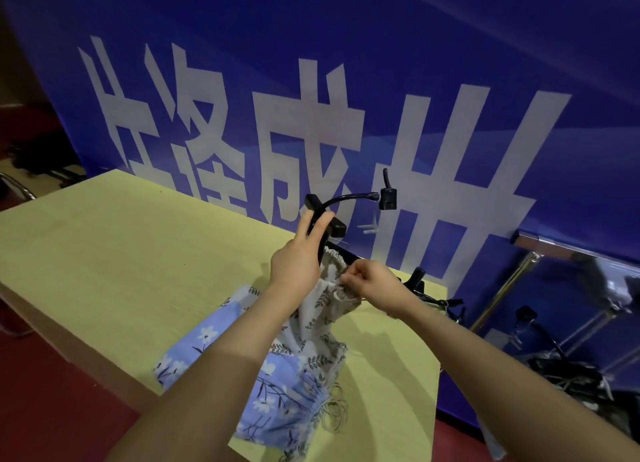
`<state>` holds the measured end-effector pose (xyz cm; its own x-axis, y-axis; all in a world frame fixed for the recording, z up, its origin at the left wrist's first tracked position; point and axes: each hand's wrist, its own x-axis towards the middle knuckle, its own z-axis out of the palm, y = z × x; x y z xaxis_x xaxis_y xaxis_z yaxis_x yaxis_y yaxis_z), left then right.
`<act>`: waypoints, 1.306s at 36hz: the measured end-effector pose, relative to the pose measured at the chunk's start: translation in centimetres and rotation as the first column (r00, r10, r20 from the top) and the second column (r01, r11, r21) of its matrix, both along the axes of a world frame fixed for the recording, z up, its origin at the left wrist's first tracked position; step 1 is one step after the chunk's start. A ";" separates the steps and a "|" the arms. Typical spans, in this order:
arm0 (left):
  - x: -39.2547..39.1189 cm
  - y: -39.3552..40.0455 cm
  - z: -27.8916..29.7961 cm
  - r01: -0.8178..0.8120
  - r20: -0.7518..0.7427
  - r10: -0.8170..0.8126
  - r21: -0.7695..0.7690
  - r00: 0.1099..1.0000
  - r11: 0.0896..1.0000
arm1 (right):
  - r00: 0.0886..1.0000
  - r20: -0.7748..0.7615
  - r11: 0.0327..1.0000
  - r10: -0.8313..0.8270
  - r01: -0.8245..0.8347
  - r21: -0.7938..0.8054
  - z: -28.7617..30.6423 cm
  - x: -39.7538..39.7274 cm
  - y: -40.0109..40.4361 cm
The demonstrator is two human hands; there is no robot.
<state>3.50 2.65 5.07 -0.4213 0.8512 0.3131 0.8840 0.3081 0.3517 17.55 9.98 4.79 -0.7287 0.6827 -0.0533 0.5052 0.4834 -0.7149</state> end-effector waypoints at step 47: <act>-2.9 0.4 6.3 0.224 -0.311 -0.221 -0.026 0.924 0.974 | 0.606 -0.788 0.972 -0.110 0.232 0.042 10.9 -3.1 -0.9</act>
